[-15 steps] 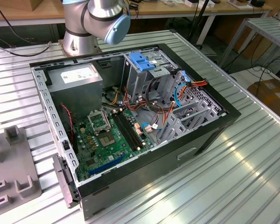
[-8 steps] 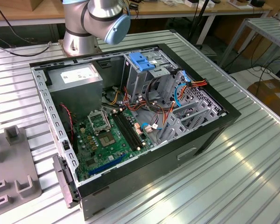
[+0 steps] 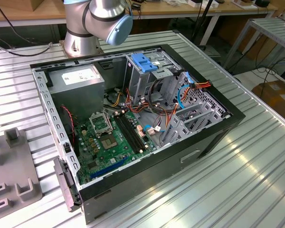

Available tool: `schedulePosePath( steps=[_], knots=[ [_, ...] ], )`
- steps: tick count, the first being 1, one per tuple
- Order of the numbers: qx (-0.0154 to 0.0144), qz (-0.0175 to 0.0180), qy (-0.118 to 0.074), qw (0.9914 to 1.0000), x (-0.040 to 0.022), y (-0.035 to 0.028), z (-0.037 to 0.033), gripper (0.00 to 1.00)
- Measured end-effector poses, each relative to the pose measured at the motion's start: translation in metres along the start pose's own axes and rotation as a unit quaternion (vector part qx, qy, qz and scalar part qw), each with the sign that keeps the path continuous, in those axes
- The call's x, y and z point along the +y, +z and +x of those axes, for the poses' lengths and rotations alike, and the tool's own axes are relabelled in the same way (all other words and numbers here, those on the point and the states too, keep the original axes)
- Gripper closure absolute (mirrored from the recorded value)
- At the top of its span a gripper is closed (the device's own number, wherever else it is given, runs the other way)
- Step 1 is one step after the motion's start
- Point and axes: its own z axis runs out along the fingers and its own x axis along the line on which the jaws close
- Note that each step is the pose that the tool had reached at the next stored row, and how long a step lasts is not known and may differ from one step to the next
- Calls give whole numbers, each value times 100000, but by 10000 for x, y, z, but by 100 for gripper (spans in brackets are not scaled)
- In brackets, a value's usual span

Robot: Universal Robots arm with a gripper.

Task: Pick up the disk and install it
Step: 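Pick up the disk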

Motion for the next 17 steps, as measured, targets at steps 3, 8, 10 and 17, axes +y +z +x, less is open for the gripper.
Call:
schedulePosePath(
  steps=[3, 8, 10, 17],
  knots=[
    [0, -2, -2, 100000, 1, -67, -1, 63],
    [2, -3, 0, 100000, 6, -248, -5, 63],
    [5, 2, -1, 100000, 7, -300, -6, 63],
    [56, -2, 1, 100000, 12, -513, -10, 63]
  ],
)
